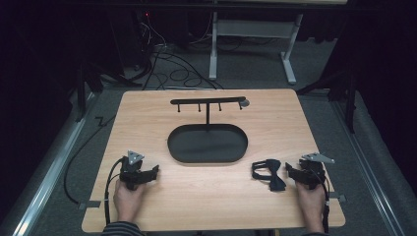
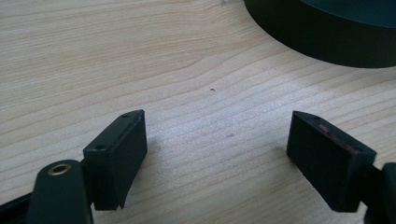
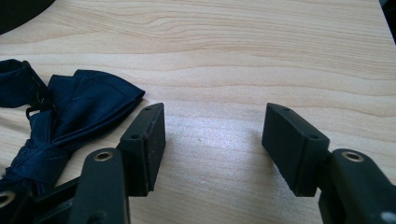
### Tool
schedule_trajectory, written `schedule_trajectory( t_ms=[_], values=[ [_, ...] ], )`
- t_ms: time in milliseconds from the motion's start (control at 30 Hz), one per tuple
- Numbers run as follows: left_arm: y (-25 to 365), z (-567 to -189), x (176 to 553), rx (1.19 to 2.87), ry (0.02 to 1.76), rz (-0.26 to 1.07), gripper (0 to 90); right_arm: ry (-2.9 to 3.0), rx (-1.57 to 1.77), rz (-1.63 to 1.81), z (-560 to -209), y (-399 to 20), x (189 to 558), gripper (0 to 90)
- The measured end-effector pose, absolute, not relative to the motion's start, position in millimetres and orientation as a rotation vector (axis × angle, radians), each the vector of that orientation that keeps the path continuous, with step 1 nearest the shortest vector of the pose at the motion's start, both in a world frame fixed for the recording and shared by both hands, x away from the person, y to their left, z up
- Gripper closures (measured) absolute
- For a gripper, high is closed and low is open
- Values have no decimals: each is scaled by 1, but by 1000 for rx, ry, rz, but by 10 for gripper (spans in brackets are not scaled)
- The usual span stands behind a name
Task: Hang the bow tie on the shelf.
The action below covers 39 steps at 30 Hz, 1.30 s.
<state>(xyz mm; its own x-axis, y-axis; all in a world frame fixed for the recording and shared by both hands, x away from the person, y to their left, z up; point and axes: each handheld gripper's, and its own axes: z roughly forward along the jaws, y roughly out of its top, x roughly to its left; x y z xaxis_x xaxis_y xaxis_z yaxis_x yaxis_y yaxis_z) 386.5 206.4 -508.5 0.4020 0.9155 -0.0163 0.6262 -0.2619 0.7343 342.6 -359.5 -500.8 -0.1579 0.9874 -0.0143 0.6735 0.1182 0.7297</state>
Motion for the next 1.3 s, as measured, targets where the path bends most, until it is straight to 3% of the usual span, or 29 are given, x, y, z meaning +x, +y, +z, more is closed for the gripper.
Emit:
schedule_trajectory(
  t_ms=[1033, 1300],
  values=[
    [206, -508, 387, 1993, 1312, 552, 205, 1897, 1607, 815, -501, -360, 345, 405],
    [206, -508, 387, 1993, 1312, 552, 205, 1888, 1632, 866, -497, -361, 340, 456]
  ],
)
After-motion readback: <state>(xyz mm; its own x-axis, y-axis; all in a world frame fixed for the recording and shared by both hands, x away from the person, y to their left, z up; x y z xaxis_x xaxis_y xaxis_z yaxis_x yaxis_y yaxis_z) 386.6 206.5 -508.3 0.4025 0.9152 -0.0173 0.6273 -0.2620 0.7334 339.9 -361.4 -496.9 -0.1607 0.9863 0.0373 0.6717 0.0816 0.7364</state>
